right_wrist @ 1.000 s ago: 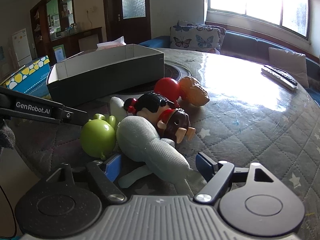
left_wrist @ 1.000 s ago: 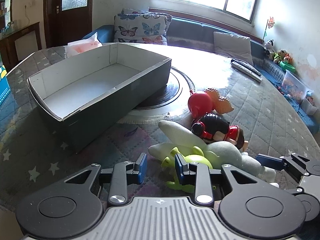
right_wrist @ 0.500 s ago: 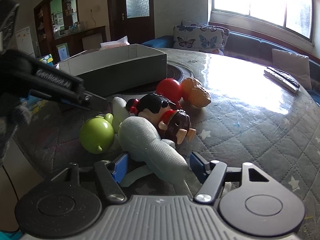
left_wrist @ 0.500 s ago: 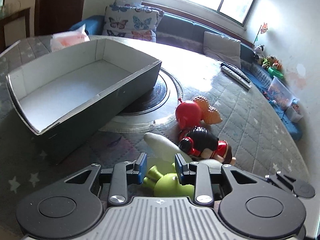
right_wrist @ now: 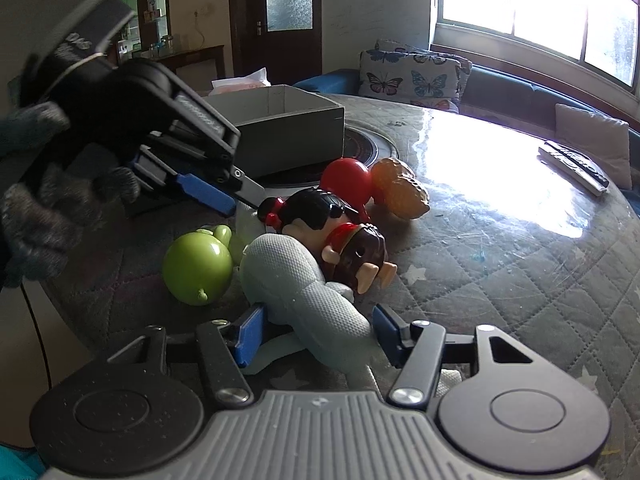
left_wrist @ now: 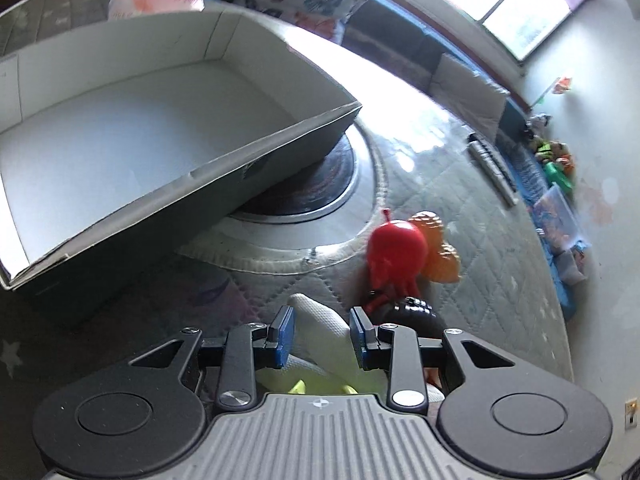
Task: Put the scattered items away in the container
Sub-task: 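Grasp the white bunny with the left gripper and lift it toward the box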
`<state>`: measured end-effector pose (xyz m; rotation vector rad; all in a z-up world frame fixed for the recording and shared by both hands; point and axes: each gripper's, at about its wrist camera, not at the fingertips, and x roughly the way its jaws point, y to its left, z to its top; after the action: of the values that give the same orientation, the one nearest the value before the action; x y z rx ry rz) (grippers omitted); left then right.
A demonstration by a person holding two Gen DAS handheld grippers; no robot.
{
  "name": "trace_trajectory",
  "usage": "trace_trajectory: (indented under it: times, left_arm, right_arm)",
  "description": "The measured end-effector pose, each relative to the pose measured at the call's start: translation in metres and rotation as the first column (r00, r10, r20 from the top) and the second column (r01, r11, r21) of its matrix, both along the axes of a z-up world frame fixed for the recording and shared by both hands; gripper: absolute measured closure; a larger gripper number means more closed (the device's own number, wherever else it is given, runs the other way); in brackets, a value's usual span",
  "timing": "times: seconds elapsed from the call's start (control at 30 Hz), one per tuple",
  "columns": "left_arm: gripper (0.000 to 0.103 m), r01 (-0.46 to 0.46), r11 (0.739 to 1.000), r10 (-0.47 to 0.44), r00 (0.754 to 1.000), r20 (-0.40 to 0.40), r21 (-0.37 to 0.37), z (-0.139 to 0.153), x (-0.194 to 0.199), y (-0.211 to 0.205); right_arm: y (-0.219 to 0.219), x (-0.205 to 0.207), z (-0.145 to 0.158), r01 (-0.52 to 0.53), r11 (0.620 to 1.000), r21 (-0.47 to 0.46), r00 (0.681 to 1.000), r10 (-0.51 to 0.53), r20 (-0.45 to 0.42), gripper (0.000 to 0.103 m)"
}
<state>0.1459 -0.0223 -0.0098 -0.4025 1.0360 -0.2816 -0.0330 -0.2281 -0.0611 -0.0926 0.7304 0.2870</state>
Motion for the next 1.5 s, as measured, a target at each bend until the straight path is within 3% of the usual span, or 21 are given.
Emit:
trace_trajectory:
  times: [0.3, 0.47, 0.73, 1.07, 1.5]
  left_arm:
    - [0.072, -0.029, 0.999, 0.028, 0.997, -0.079, -0.022, -0.01, 0.017, -0.002]
    - [0.091, -0.019, 0.998, 0.015, 0.998, -0.068, -0.063, -0.012, 0.014, 0.0]
    - [0.097, -0.025, 0.994, 0.03, 0.999, 0.041, -0.108, 0.015, -0.001, 0.015]
    - [0.098, -0.048, 0.983, 0.075, 0.986, 0.151, -0.174, 0.052, -0.009, 0.041]
    - [0.098, -0.176, 0.964, 0.224, 0.94, 0.255, -0.198, 0.09, 0.021, 0.097]
  right_arm:
    - [-0.001, 0.001, -0.003, -0.019, 0.999, -0.028, 1.0, 0.019, -0.009, 0.046]
    - [-0.004, 0.001, -0.002, -0.025, 0.999, -0.023, 1.0, 0.025, -0.011, 0.057]
    - [-0.001, -0.003, 0.007, -0.042, 0.999, -0.023, 0.999, 0.042, 0.008, 0.07]
    - [0.02, 0.001, 0.041, -0.113, 0.992, -0.062, 0.987, 0.12, 0.107, 0.073]
    - [0.071, 0.076, 0.077, -0.202, 0.971, -0.13, 0.952, 0.226, 0.209, 0.073]
